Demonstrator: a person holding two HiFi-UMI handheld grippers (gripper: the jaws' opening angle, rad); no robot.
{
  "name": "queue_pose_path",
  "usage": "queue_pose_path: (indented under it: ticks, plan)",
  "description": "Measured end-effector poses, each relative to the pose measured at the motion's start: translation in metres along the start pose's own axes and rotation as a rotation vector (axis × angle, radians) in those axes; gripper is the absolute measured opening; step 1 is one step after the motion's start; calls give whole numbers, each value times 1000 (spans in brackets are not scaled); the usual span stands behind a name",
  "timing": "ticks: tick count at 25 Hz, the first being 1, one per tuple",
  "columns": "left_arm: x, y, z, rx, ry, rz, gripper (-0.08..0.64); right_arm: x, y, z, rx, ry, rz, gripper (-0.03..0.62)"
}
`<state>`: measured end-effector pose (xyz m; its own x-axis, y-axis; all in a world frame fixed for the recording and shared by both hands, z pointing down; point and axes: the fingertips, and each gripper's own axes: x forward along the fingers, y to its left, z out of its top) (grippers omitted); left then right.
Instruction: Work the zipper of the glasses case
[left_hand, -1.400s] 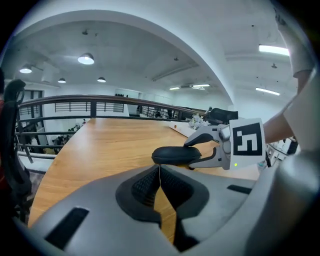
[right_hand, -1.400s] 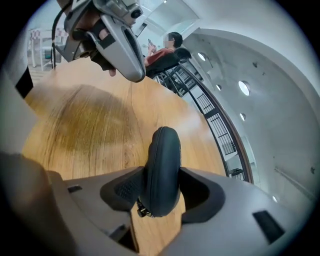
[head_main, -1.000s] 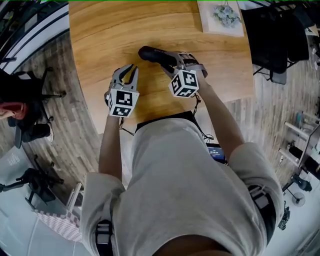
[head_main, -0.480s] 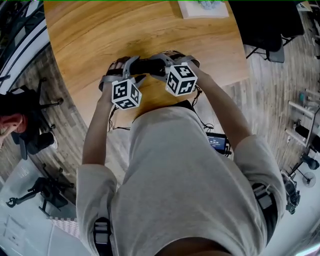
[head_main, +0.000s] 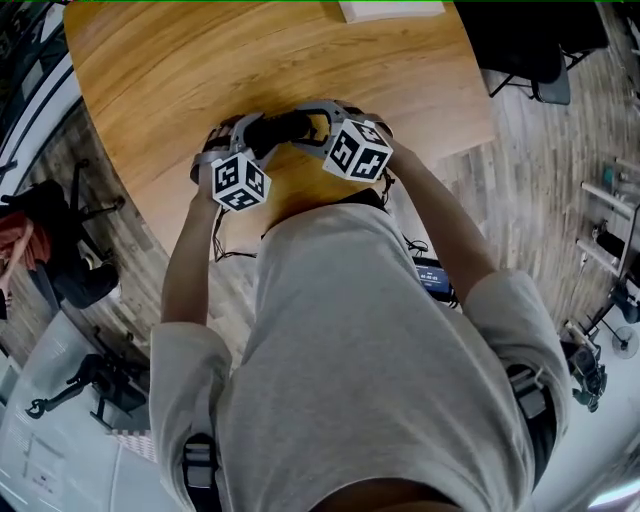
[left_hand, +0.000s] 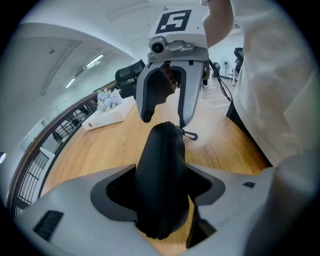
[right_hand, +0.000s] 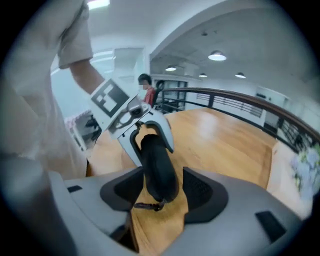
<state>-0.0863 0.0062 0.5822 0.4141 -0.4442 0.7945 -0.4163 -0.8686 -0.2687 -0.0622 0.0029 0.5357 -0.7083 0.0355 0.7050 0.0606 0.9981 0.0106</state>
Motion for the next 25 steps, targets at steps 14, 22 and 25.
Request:
queue_pose_path:
  ticks: [14, 22, 25]
  plan:
    - [-5, 0, -9, -137, -71, -14, 307, -10, -12, -49, 754, -316, 111, 100]
    - [-1, -2, -9, -152, -61, -30, 304, 0, -12, -51, 743, -330, 110, 58]
    - [2, -4, -10, -158, -54, -36, 302, -2, -11, -51, 739, -353, 119, 40]
